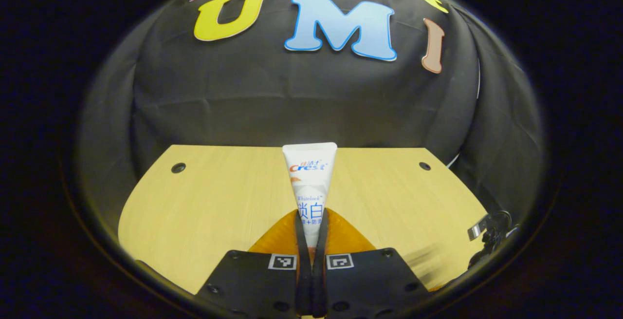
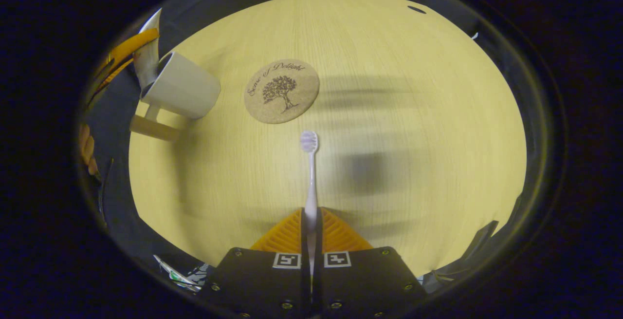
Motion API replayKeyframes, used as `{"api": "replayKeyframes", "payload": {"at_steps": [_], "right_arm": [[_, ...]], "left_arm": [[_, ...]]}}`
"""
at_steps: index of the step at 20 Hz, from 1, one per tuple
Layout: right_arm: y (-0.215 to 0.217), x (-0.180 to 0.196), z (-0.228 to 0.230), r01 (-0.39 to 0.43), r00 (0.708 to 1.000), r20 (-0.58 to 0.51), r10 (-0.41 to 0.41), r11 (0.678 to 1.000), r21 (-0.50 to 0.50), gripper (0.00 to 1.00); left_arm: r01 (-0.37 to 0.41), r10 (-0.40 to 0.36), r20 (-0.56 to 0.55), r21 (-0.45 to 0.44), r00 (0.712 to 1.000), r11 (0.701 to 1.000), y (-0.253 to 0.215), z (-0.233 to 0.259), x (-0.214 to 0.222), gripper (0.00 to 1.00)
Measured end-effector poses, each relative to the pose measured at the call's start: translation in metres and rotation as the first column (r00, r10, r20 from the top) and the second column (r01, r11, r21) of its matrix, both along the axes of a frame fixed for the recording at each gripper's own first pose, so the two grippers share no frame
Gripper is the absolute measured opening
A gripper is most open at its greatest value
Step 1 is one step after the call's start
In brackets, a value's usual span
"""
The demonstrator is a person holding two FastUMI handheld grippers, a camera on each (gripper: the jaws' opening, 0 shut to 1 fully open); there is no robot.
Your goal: Put the toothbrush and toothpaste on the desktop into the cup, then pick up the cup and place it on the coaster on the desktop.
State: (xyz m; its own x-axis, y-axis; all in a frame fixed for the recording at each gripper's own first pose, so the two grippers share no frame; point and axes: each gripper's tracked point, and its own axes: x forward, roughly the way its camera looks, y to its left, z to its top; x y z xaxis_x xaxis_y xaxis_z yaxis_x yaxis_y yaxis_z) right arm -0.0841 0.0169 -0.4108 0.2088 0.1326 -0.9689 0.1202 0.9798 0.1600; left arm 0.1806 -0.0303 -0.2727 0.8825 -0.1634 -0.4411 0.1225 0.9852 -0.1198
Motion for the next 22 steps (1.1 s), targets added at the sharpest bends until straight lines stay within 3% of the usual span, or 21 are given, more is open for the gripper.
{"api": "replayKeyframes", "payload": {"at_steps": [3, 6, 9, 10, 12, 16, 22], "right_arm": [[0.0, 0.0, 0.0, 0.0, 1.0, -0.002, 0.0, 1.0, 0.003, 0.03], [0.0, 0.001, -0.001, 0.003, 1.0, 0.002, -0.003, 1.0, 0.002, 0.03], [0.0, 0.001, -0.001, 0.002, 1.0, 0.008, -0.002, 1.0, -0.003, 0.03], [0.0, 0.001, 0.0, 0.003, 1.0, 0.012, -0.003, 1.0, -0.007, 0.03], [0.0, 0.002, 0.0, 0.003, 1.0, 0.031, -0.003, 1.0, -0.017, 0.03], [-0.001, 0.006, 0.006, 0.025, 0.997, 0.072, -0.023, 0.999, -0.024, 0.02], [0.005, 0.068, 0.071, 0.111, 0.958, 0.264, -0.115, 0.993, 0.029, 0.02]], "left_arm": [[0.026, -0.026, -0.019, -0.017, 0.999, 1.0, -0.006, -0.007, -0.006, 0.26], [0.004, -0.005, 0.044, 0.018, 0.999, 1.0, 0.001, 0.007, -0.006, 0.99], [0.007, -0.009, 0.055, 0.03, 0.998, 1.0, 0.0, 0.011, -0.01, 0.94], [0.005, -0.007, 0.061, 0.034, 0.998, 0.999, 0.003, 0.013, -0.011, 0.97], [0.001, -0.004, 0.068, 0.04, 0.998, 0.999, 0.006, 0.017, -0.013, 0.94], [-0.013, 0.01, 0.085, 0.035, 0.996, 0.999, 0.02, 0.027, -0.025, 0.97], [-0.024, 0.022, 0.106, 0.02, 0.994, 1.0, 0.041, 0.047, -0.039, 0.94]]}}
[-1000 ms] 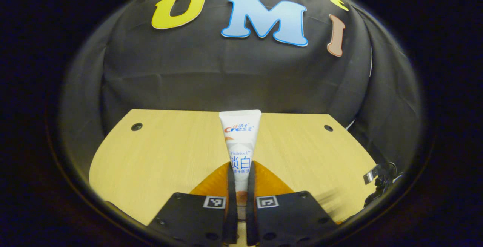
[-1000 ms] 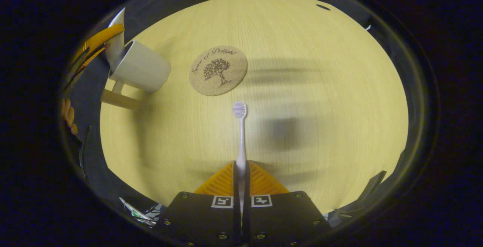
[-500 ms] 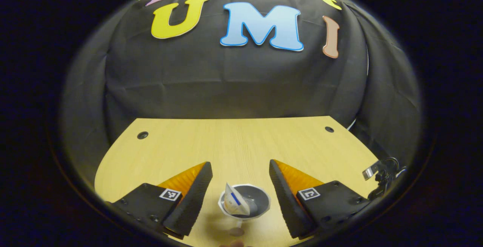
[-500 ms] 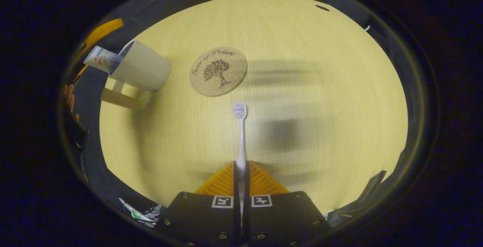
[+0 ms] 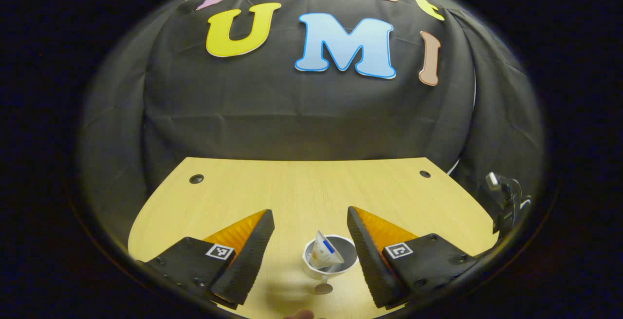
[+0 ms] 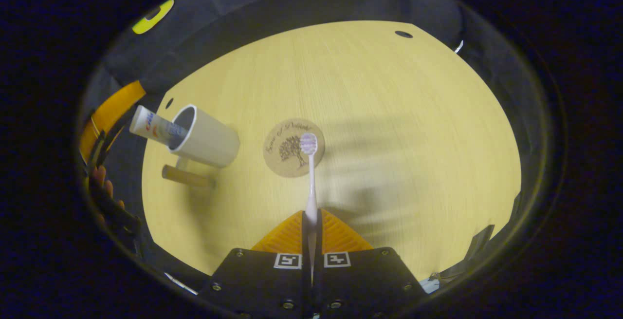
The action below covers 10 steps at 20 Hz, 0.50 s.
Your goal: Put the toothbrush and toothpaste on the desktop into the cup, then pick up the cup and place it on the coaster on the desktop.
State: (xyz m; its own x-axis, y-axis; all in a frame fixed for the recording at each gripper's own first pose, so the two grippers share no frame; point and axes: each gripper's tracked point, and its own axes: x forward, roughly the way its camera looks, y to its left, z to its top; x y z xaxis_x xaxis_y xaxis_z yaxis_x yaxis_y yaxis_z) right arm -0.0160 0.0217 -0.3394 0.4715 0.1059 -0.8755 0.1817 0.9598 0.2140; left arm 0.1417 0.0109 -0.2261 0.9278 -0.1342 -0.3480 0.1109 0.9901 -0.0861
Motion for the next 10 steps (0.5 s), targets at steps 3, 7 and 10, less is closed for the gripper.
{"api": "replayKeyframes", "payload": {"at_steps": [3, 7, 10], "right_arm": [[0.011, 0.03, 0.028, 0.003, 0.997, 0.072, -0.004, 1.0, 0.014, 0.02], [0.025, 0.06, 0.061, 0.008, 0.987, 0.163, -0.012, 1.0, 0.022, 0.02], [0.039, 0.09, 0.082, 0.027, 0.972, 0.23, -0.038, 0.998, 0.05, 0.02]], "left_arm": [[-0.013, 0.013, 0.002, -0.003, 1.0, 1.0, 0.024, 0.008, -0.012, 0.94], [-0.039, 0.039, -0.007, -0.006, 0.999, 0.999, 0.053, 0.013, -0.024, 0.97], [-0.059, 0.059, -0.018, -0.011, 0.998, 0.998, 0.077, 0.016, -0.038, 0.97]]}}
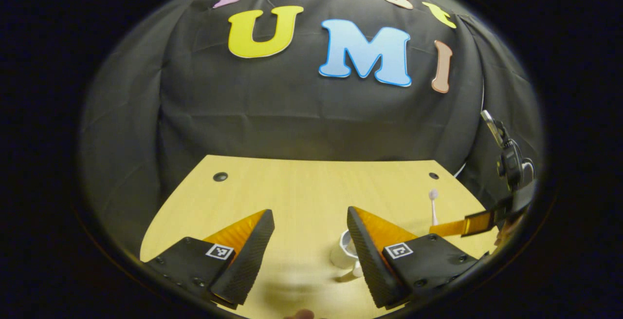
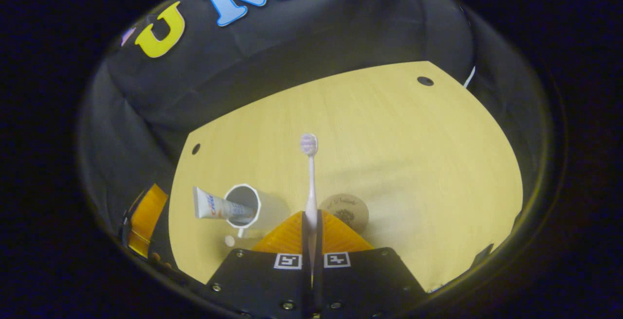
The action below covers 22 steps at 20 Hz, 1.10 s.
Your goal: Put the toothbrush and toothpaste on the desktop into the cup, then pick up the cup and place it on the coaster on the desktop.
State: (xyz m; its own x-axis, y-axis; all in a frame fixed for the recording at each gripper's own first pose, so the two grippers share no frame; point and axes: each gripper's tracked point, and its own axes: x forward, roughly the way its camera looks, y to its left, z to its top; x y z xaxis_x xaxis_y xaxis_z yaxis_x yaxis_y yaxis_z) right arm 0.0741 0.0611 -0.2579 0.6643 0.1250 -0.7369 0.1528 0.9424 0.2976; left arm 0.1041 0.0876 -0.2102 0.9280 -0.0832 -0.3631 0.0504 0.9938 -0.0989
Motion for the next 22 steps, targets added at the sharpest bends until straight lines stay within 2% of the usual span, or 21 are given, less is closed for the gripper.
{"api": "replayKeyframes", "payload": {"at_steps": [3, 5, 6, 7, 10, 11, 12, 13, 14, 15, 17, 18, 22], "right_arm": [[0.016, 0.025, 0.012, 0.022, 0.999, 0.047, -0.024, 0.999, 0.039, 0.02], [0.026, 0.038, 0.017, 0.034, 0.997, 0.07, -0.038, 0.998, 0.058, 0.02], [0.03, 0.045, 0.02, 0.041, 0.995, 0.085, -0.046, 0.997, 0.066, 0.02], [0.034, 0.051, 0.022, 0.046, 0.993, 0.102, -0.053, 0.996, 0.074, 0.02], [0.044, 0.066, 0.023, 0.056, 0.987, 0.145, -0.068, 0.995, 0.082, 0.02], [0.048, 0.07, 0.022, 0.056, 0.985, 0.161, -0.069, 0.995, 0.08, 0.02], [0.05, 0.074, 0.021, 0.054, 0.981, 0.183, -0.067, 0.996, 0.072, 0.02], [0.053, 0.077, 0.022, 0.049, 0.976, 0.207, -0.062, 0.997, 0.064, 0.02], [0.055, 0.077, 0.021, 0.041, 0.971, 0.231, -0.053, 0.998, 0.056, 0.02], [0.058, 0.079, 0.021, 0.03, 0.967, 0.25, -0.042, 0.998, 0.051, 0.02], [0.065, 0.084, 0.016, 0.018, 0.962, 0.272, -0.028, 0.999, 0.042, 0.02], [0.068, 0.084, 0.013, 0.012, 0.959, 0.283, -0.023, 0.999, 0.04, 0.02], [0.072, 0.079, 0.005, 0.0, 0.947, 0.32, -0.007, 1.0, 0.021, 0.03]], "left_arm": [[-0.028, 0.028, -0.013, 0.001, 1.0, 1.0, 0.025, 0.003, -0.013, 0.97], [-0.05, 0.05, -0.017, -0.003, 0.999, 0.999, 0.042, 0.007, -0.023, 0.94], [-0.06, 0.06, -0.019, -0.004, 0.998, 0.998, 0.05, 0.007, -0.028, 0.97], [-0.07, 0.07, -0.022, -0.003, 0.997, 0.998, 0.058, 0.007, -0.033, 0.94], [-0.098, 0.099, -0.034, 0.008, 0.995, 0.995, 0.083, 0.007, -0.046, 0.94], [-0.109, 0.109, -0.037, 0.011, 0.993, 0.994, 0.092, 0.006, -0.05, 0.97], [-0.117, 0.118, -0.04, 0.014, 0.992, 0.993, 0.1, 0.005, -0.055, 0.94], [-0.127, 0.128, -0.044, 0.02, 0.991, 0.992, 0.106, 0.004, -0.059, 0.97], [-0.135, 0.136, -0.049, 0.026, 0.989, 0.991, 0.112, 0.002, -0.062, 0.94], [-0.142, 0.144, -0.054, 0.031, 0.988, 0.989, 0.117, 0.001, -0.064, 0.97], [-0.154, 0.156, -0.062, 0.038, 0.986, 0.987, 0.126, 0.0, -0.069, 0.94], [-0.158, 0.161, -0.065, 0.042, 0.985, 0.987, 0.129, -0.001, -0.072, 0.97], [-0.167, 0.17, -0.079, 0.051, 0.982, 0.985, 0.138, -0.008, -0.078, 0.94]]}}
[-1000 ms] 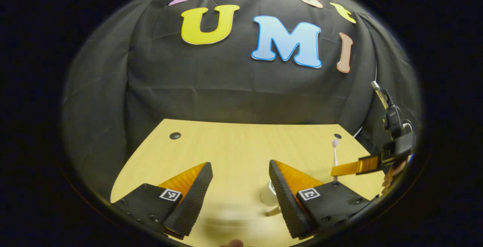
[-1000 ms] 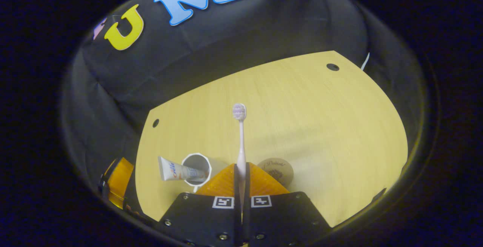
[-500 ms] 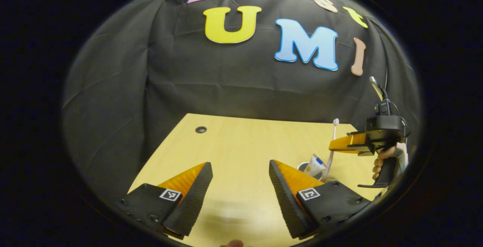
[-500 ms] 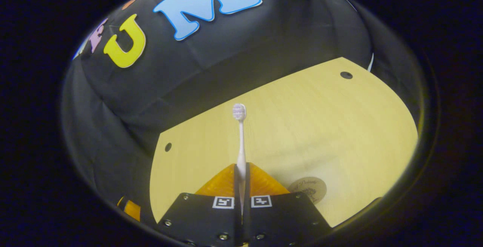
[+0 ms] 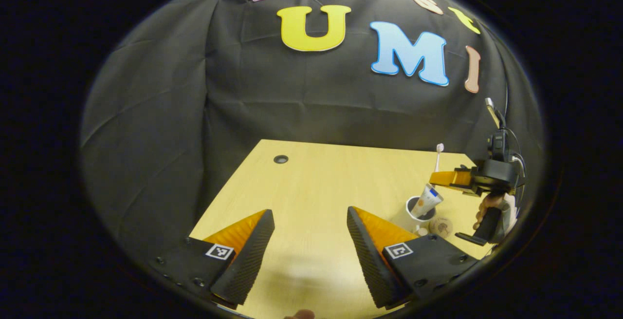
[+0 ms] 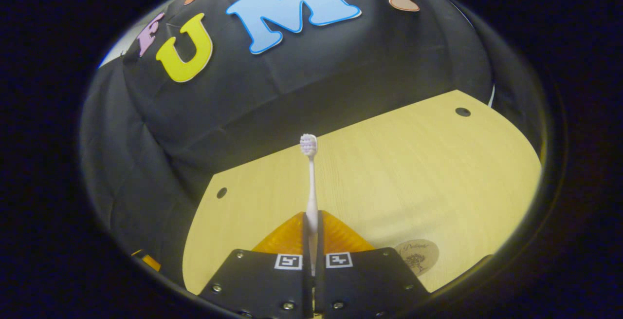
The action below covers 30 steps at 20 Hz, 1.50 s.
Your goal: Put the toothbrush and toothpaste on the desktop into the cup, then pick up the cup and place it on the coaster on the desktop.
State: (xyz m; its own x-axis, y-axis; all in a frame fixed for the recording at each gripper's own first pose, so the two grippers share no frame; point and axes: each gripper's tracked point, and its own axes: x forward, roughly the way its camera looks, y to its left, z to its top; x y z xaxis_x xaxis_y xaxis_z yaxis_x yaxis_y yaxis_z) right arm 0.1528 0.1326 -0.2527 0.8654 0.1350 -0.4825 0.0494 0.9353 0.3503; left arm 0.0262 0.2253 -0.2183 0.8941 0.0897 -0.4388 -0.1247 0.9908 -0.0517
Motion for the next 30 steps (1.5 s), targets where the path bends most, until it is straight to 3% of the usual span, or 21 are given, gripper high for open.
{"api": "replayKeyframes", "payload": {"at_steps": [4, 5, 6, 7, 8, 9, 10, 11, 12, 13, 14, 15, 17, 18, 23, 27, 29, 30], "right_arm": [[0.008, -0.009, -0.004, -0.031, 0.999, 0.012, 0.031, 1.0, 0.002, 0.08], [0.007, -0.011, -0.007, -0.032, 0.999, 0.012, 0.032, 0.999, -0.014, 0.12], [0.01, -0.012, -0.006, -0.041, 0.999, 0.027, 0.041, 0.999, -0.016, 0.17], [0.01, -0.015, -0.001, -0.037, 0.998, 0.045, 0.037, 0.999, -0.015, 0.46], [0.008, -0.014, 0.005, -0.025, 0.997, 0.069, 0.026, 1.0, -0.016, 0.6], [0.003, -0.016, 0.01, -0.004, 0.996, 0.088, 0.005, 1.0, -0.019, 0.84], [0.002, -0.016, 0.014, 0.002, 0.995, 0.102, -0.001, 1.0, -0.015, 0.85], [0.001, -0.017, 0.015, 0.005, 0.995, 0.1, -0.004, 1.0, -0.009, 0.76], [0.0, -0.018, 0.016, 0.005, 0.995, 0.097, -0.005, 1.0, -0.002, 0.85], [-0.002, -0.017, 0.016, 0.009, 0.996, 0.092, -0.009, 1.0, 0.001, 0.85], [-0.004, -0.018, 0.016, 0.012, 0.996, 0.089, -0.012, 1.0, 0.0, 0.85], [-0.007, -0.019, 0.017, 0.017, 0.996, 0.089, -0.016, 1.0, -0.001, 0.85], [-0.008, -0.021, 0.02, 0.018, 0.996, 0.09, -0.018, 1.0, 0.0, 0.85], [-0.009, -0.022, 0.021, 0.017, 0.996, 0.091, -0.017, 1.0, 0.0, 0.85], [-0.015, -0.032, 0.026, 0.016, 0.996, 0.089, -0.014, 1.0, -0.011, 0.85], [-0.032, -0.044, 0.035, 0.035, 0.994, 0.101, -0.034, 0.999, -0.006, 0.85], [-0.044, -0.05, 0.036, 0.053, 0.994, 0.099, -0.053, 0.999, -0.007, 0.85], [-0.05, -0.055, 0.036, 0.063, 0.993, 0.097, -0.062, 0.998, -0.007, 0.85]], "left_arm": [[0.003, -0.003, -0.008, -0.004, 1.0, 1.0, -0.001, -0.003, -0.002, 0.97], [0.006, -0.006, -0.01, -0.005, 1.0, 1.0, -0.003, -0.005, -0.001, 0.94], [0.01, -0.01, -0.012, -0.005, 1.0, 1.0, -0.006, -0.005, 0.0, 0.97], [0.013, -0.013, -0.012, -0.004, 1.0, 1.0, -0.007, -0.006, 0.001, 0.97], [0.017, -0.017, -0.011, -0.002, 1.0, 1.0, -0.008, -0.005, 0.002, 0.97], [0.021, -0.021, -0.009, 0.0, 1.0, 1.0, -0.009, -0.003, 0.002, 0.97], [0.025, -0.025, -0.008, 0.0, 1.0, 1.0, -0.011, -0.002, 0.002, 0.97], [0.027, -0.027, -0.007, 0.001, 1.0, 1.0, -0.013, -0.002, 0.003, 0.97], [0.031, -0.031, -0.005, 0.001, 1.0, 1.0, -0.014, -0.001, 0.003, 0.97], [0.033, -0.033, -0.005, 0.0, 0.999, 0.999, -0.016, 0.0, 0.004, 1.0], [0.035, -0.035, -0.004, -0.001, 0.999, 0.999, -0.017, 0.0, 0.004, 0.94], [0.039, -0.039, -0.003, -0.006, 0.999, 0.999, -0.02, 0.003, 0.005, 1.0], [0.062, -0.062, -0.002, -0.022, 0.998, 0.998, -0.029, 0.004, 0.005, 0.94], [0.08, -0.08, -0.003, -0.03, 0.997, 0.996, -0.036, 0.004, 0.006, 0.97], [0.163, -0.164, -0.015, -0.057, 0.986, 0.985, -0.073, 0.0, 0.013, 0.94], [0.255, -0.258, -0.052, -0.063, 0.965, 0.965, -0.11, -0.014, 0.024, 0.98], [0.295, -0.299, -0.074, -0.068, 0.951, 0.953, -0.128, -0.021, 0.029, 0.94], [0.311, -0.317, -0.086, -0.07, 0.945, 0.948, -0.136, -0.026, 0.03, 1.0]]}}
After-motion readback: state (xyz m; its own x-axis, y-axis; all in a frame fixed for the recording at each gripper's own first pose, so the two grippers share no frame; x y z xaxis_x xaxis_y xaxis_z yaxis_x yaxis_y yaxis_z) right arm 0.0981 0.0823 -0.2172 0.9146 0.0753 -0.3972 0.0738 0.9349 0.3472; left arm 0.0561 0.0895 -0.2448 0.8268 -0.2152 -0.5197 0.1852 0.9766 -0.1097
